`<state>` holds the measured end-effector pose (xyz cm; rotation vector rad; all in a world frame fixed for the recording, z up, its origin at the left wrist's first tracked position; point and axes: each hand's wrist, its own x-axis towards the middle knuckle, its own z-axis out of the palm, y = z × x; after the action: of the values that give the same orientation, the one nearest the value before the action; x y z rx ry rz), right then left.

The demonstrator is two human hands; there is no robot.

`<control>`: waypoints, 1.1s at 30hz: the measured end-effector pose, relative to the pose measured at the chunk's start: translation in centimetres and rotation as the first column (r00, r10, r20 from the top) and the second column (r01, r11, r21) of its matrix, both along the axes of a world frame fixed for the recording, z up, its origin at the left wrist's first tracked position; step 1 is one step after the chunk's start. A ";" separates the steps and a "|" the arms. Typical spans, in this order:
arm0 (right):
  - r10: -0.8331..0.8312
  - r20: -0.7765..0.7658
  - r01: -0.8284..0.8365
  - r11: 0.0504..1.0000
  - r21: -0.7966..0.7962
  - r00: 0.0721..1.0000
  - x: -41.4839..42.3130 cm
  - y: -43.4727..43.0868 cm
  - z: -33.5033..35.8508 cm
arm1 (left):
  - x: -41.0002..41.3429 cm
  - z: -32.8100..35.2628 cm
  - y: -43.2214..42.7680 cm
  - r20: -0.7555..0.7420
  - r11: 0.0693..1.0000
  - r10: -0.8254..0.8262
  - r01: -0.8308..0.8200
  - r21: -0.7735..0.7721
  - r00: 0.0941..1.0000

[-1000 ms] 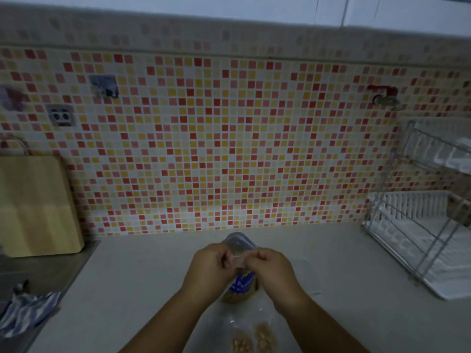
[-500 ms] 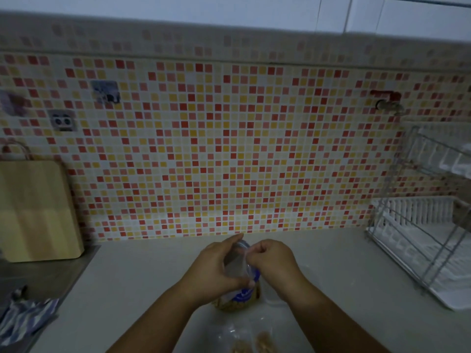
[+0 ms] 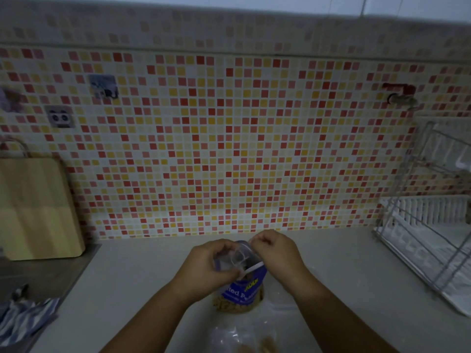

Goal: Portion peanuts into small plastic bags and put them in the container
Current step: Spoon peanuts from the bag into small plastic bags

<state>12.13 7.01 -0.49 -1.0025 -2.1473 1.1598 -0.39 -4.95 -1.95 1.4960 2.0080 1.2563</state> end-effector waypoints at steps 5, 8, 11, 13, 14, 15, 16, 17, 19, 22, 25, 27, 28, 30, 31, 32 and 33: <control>-0.020 0.673 -0.423 0.764 0.487 0.740 -1.6 1.6 -0.9 | -0.7 -0.5 0.0 0.023 1.000 0.031 -0.031 -0.006 0.999; -0.085 0.847 -0.595 0.675 0.437 0.525 -2.6 1.2 -0.6 | -0.8 -0.6 0.1 0.053 0.999 0.043 -0.043 0.000 0.998; -0.136 0.897 -0.664 0.628 0.407 0.421 -3.4 0.8 -0.5 | -0.8 -0.6 0.0 0.072 0.999 0.050 -0.051 -0.001 0.996; -0.153 0.915 -0.675 0.633 0.381 0.373 -3.9 0.7 -0.6 | -1.0 -0.7 -0.1 0.092 0.998 0.056 -0.055 -0.012 0.994; -0.162 0.921 -0.674 0.639 0.371 0.353 -4.1 0.8 -0.6 | -1.1 -0.8 -0.1 0.102 0.998 0.061 -0.059 -0.022 0.993; -0.172 0.925 -0.670 0.646 0.365 0.339 -4.2 0.9 -0.6 | -1.2 -0.8 -0.1 0.114 0.997 0.068 -0.065 -0.031 0.991; -0.182 0.927 -0.666 0.651 0.364 0.329 -4.4 1.0 -0.5 | -1.3 -1.0 -0.1 0.131 0.996 0.079 -0.075 -0.040 0.988; -0.193 0.924 -0.666 0.646 0.373 0.330 -4.5 1.0 -0.5 | -1.4 -1.1 0.0 0.152 0.995 0.091 -0.084 -0.051 0.984; -0.208 0.913 -0.664 0.632 0.400 0.352 -4.5 1.1 -0.5 | -1.6 -1.4 0.1 0.212 0.993 0.110 -0.097 -0.072 0.971; -0.188 0.867 -0.653 0.590 0.475 0.461 -4.3 0.9 -0.8 | -1.8 -1.8 0.3 0.289 0.990 0.120 -0.094 -0.103 0.950; -0.116 0.804 -0.624 0.570 0.535 0.583 -4.0 0.6 -0.7 | -1.9 -2.2 0.4 0.308 0.987 0.130 -0.095 -0.128 0.942; -0.073 0.788 -0.602 0.605 0.522 0.611 -4.0 0.6 -0.7 | -2.0 -2.3 0.5 0.318 0.986 0.141 -0.104 -0.130 0.938; -0.055 0.798 -0.590 0.642 0.489 0.601 -4.0 0.7 -0.8 | -2.0 -2.4 0.6 0.325 0.986 0.143 -0.106 -0.131 0.935; -0.007 0.843 -0.550 0.755 0.358 0.538 -4.3 0.8 -1.1 | -2.0 -2.4 0.6 0.339 0.986 0.140 -0.100 -0.134 0.930; 0.023 0.860 -0.498 0.823 0.273 0.510 -4.7 0.9 -1.3 | -2.0 -2.4 0.7 0.345 0.986 0.140 -0.099 -0.135 0.928; 0.050 0.866 -0.421 0.887 0.191 0.498 -5.1 1.0 -1.4 | -2.0 -2.4 0.6 0.349 0.985 0.143 -0.100 -0.138 0.926; 0.062 0.866 -0.334 0.934 0.124 0.496 -5.3 0.9 -1.6 | -2.0 -2.4 0.6 0.350 0.985 0.145 -0.101 -0.139 0.925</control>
<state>6.79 7.93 -2.10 -1.4000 -3.1705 0.3639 -2.40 -4.31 -4.34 1.0104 1.9134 1.3220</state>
